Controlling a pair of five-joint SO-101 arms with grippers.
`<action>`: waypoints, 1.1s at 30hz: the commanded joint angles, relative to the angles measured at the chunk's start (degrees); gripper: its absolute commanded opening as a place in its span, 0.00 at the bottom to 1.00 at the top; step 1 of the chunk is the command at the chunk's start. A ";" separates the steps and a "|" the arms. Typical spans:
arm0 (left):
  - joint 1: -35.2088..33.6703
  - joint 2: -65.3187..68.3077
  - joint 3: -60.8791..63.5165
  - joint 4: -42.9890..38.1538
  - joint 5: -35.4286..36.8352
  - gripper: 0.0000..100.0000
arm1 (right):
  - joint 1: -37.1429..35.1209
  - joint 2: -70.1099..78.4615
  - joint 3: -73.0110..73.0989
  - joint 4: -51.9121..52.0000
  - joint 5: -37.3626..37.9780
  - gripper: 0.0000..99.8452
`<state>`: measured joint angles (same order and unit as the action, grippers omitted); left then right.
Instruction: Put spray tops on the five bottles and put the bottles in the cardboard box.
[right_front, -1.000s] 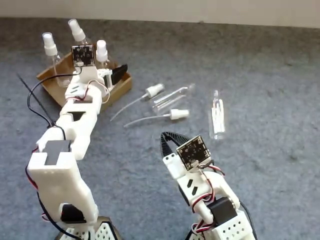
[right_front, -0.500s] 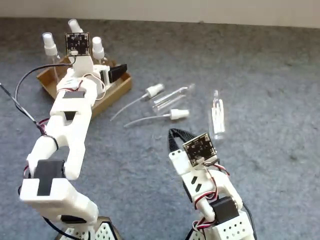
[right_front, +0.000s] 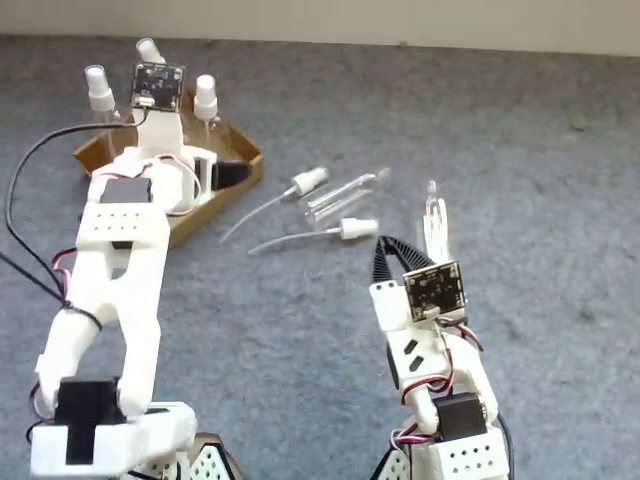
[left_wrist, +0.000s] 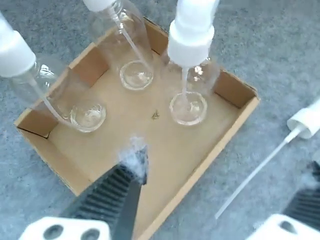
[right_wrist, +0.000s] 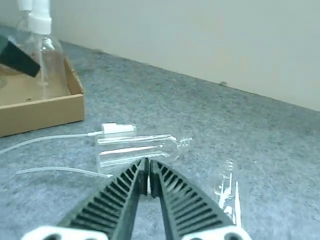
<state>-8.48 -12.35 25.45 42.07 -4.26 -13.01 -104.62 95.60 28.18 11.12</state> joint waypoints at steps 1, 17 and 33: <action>0.40 -5.32 -0.66 6.51 -5.98 0.41 | 2.59 -0.66 7.25 -1.80 0.09 0.01; 15.43 -12.53 -1.36 21.36 -12.66 0.41 | 8.92 -0.66 7.25 -4.53 -6.15 0.01; 24.13 25.27 -42.24 32.70 -12.75 0.41 | 10.15 -0.66 7.34 -4.53 -8.18 0.01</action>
<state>14.02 7.69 -7.34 74.07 -16.48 -3.52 -104.62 95.60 25.45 3.74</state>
